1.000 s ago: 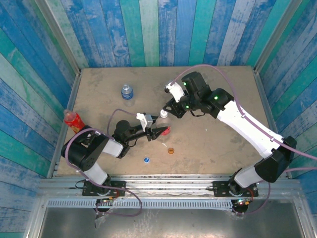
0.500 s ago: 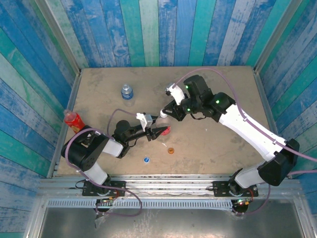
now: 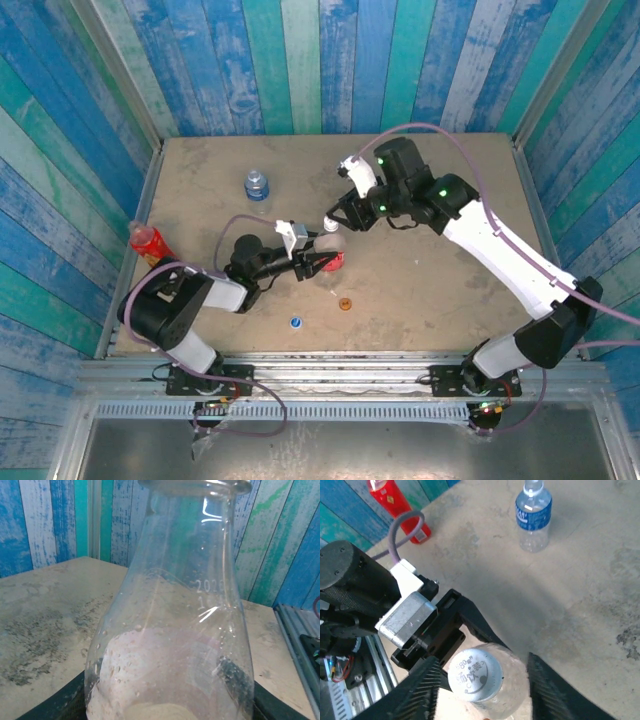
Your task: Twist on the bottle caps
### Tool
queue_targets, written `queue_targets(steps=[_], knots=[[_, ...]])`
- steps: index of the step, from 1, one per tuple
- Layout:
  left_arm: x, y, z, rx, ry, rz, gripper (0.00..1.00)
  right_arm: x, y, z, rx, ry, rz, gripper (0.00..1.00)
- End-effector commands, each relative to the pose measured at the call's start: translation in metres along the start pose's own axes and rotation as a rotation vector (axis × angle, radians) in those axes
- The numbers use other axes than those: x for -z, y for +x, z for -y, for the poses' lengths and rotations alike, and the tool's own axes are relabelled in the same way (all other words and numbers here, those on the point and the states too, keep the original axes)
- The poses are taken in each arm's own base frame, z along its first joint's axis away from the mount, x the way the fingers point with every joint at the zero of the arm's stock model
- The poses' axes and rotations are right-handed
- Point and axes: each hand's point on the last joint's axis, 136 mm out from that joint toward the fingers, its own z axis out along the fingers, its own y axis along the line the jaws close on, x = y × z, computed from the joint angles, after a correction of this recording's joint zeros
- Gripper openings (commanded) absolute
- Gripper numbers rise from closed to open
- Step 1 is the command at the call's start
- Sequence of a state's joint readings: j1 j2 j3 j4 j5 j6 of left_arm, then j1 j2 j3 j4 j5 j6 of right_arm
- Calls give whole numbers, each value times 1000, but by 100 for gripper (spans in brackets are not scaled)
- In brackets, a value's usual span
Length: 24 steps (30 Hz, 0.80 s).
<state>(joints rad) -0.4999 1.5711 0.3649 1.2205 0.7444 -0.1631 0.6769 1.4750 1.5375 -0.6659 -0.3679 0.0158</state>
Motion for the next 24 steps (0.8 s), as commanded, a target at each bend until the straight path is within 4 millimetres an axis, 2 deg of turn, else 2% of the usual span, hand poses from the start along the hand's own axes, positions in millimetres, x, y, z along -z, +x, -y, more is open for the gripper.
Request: queue_targets(steps=[1,5,13,17,24], knots=[[2,-1,9,79,63,-51,56,23,-19,-7,46,-39,111,55],[5,-11,14,107,98,-47,54,30,-18,0,45,-27,104,56],[4,-19,17,140,131,-55,52,21,-1,-5,112,-72,30,67],[5,-21,22,133,156,-56,52,15,12,-20,233,-181,8,72],[7,-26,28,114,176,-53,52,3,22,-27,362,-290,27,67]])
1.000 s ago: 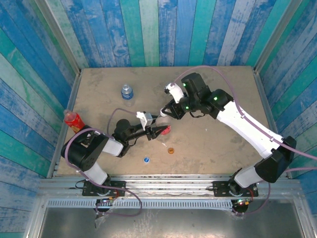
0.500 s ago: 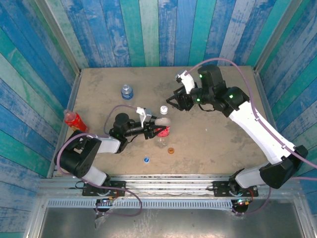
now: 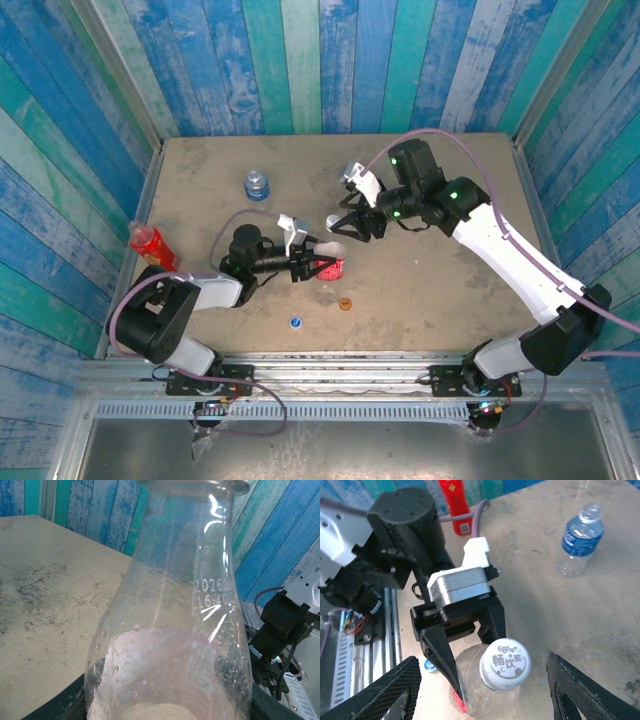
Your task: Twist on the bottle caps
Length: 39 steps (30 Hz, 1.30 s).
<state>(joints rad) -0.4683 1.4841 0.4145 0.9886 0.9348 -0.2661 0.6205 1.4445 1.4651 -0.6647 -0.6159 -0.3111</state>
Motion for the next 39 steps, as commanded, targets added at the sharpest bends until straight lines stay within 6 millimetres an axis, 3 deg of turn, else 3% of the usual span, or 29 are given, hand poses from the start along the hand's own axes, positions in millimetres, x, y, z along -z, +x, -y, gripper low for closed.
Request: queue_targets(steps=[1,16,22,23,26,39], knots=[[4,-23,14,-67,36,32,52,-8,3,-7,100,-87,14,67],[5,-24,17,-90,41,23,53,-24,14,-7,105,-175,-18,56],[4,-24,17,-91,39,22,53,-24,12,-6,90,-172,-16,52],[5,-24,17,-91,40,21,53,-20,13,6,72,-144,-15,51],[4,-24,17,-93,40,22,53,-20,13,11,42,-136,-18,47],[5,-24,18,-95,43,21,53,-25,19,10,-7,-166,-26,36]])
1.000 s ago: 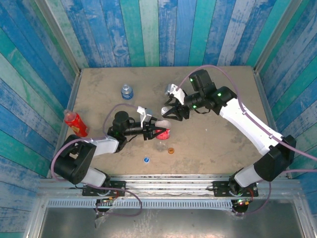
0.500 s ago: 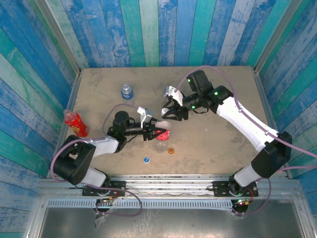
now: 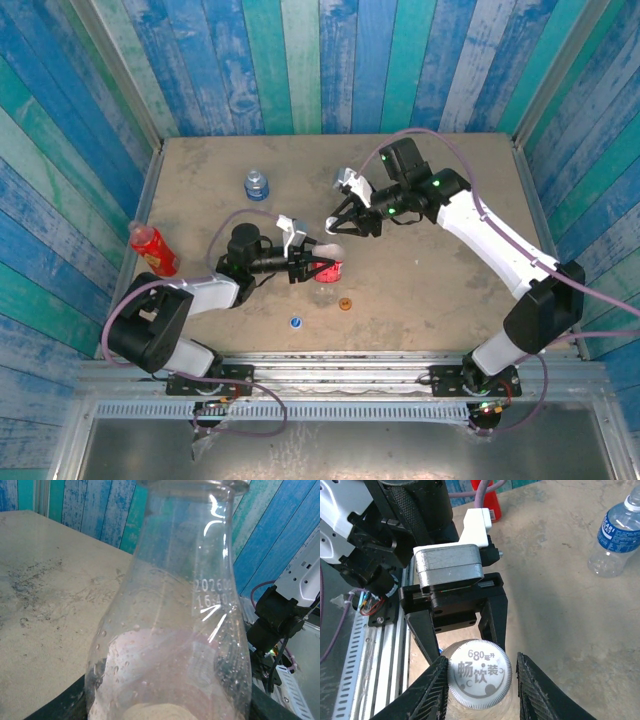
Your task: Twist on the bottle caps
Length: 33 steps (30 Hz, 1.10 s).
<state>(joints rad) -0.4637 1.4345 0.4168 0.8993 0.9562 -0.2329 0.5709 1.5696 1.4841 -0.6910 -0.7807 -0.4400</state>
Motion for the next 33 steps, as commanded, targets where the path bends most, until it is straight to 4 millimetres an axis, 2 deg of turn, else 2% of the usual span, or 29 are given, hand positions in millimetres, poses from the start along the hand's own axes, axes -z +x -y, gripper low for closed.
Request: queue_targets(steps=[1,5,10,12,15,17,21,25,28,33], knots=[[2,-25,12,-94,30,46,53,0,0,-1,-25,-18,1,34],[2,-26,12,-102,25,53,53,-1,2,1,-61,-16,-4,30],[6,-32,12,-151,-8,83,53,-4,8,1,-206,-19,-23,24],[5,-35,15,-145,16,80,53,-4,14,-14,-175,-90,-30,29],[4,-37,22,-140,64,72,52,-2,23,-22,-98,-117,-33,28],[4,-37,26,-146,84,68,53,-2,19,-26,-54,-158,-19,28],[5,-40,28,-152,81,65,52,-3,13,-29,27,-224,-45,30],[7,-48,32,-157,82,80,52,-6,22,-29,64,-263,-95,32],[7,-53,33,-165,79,90,52,-9,28,-25,57,-254,-119,33],[10,-64,28,-191,25,133,52,-13,25,-17,-11,-213,-128,31]])
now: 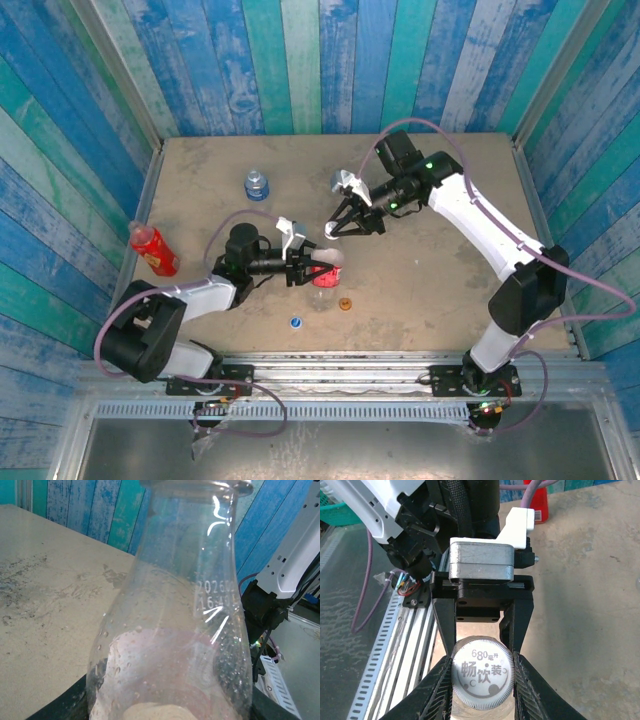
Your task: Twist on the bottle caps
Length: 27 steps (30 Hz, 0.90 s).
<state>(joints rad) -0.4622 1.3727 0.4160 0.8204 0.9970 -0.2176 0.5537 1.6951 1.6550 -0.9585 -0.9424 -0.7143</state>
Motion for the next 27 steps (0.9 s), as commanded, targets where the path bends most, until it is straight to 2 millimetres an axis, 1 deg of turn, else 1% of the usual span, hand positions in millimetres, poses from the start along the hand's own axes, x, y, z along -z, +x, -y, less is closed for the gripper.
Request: queue_targets(steps=[1,6,7,10,13,15,20,23,27], knots=[[7,-64,15,-199,-25,160,52,-14,26,4,-146,7,-88,30],[12,-79,9,-236,-90,223,52,-13,35,20,-314,146,-81,27],[12,-81,7,-239,-105,231,52,-13,37,23,-349,173,-76,26],[13,-87,1,-252,-139,252,52,-12,44,26,-418,234,-72,26],[14,-94,-4,-265,-168,277,52,-10,51,27,-451,294,-75,27],[12,-97,-7,-274,-179,275,52,-16,53,19,-454,305,-101,27],[4,-98,-15,-286,-182,251,52,-16,62,10,-455,342,-162,28],[0,-97,-16,-287,-183,246,52,-16,68,12,-475,379,-206,28],[-3,-96,-20,-281,-187,238,52,-22,77,8,-451,424,-297,29]])
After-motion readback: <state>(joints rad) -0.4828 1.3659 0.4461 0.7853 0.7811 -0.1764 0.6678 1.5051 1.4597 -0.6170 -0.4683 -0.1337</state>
